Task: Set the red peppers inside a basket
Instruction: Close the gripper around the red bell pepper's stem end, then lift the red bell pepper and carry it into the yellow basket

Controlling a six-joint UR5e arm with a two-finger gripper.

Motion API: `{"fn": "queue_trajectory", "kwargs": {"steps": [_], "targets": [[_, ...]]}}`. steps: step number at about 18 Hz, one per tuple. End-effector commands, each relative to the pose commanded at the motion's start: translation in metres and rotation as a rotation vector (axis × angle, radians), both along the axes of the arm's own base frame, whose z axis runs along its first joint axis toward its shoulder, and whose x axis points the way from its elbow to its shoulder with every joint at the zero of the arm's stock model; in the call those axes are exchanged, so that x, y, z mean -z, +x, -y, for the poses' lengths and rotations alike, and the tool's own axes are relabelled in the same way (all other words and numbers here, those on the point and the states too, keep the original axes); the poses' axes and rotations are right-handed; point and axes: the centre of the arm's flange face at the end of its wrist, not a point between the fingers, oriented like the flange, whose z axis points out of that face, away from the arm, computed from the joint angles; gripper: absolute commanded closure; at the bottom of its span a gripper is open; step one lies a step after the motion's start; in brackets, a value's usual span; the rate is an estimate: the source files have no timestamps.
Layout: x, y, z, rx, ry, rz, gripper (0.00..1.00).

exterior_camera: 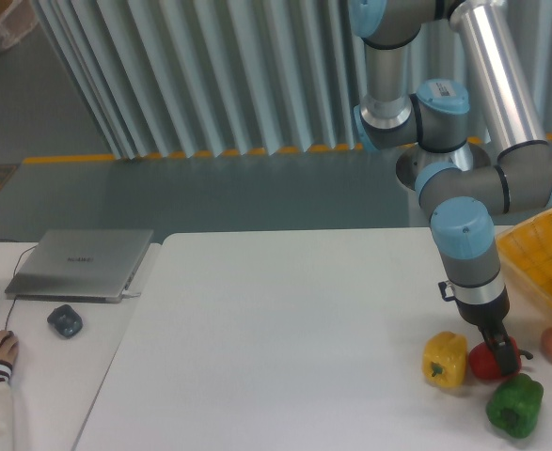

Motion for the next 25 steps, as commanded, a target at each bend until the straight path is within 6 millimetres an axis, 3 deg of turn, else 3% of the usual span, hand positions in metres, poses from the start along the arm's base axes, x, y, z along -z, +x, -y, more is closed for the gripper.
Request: {"fn": "queue_trajectory", "kwargs": {"steps": [2,4,12,17,22,25], "targets": [[-0.001,0.0,0.0,-0.002,-0.001,-0.001,0.37],[-0.004,0.0,0.0,0.001,0.003,-0.003,0.44],[-0.034,-0.003,0.001,-0.002,0.008,0.015,0.49],[-0.064,-0.013,0.029,0.029,-0.038,0.105,0.49],[-0.091,-0.016,0.057,0.05,0.031,0.214,0.49],[-0.093,-0.034,0.08,0.131,0.013,0.247,0.49]]}}
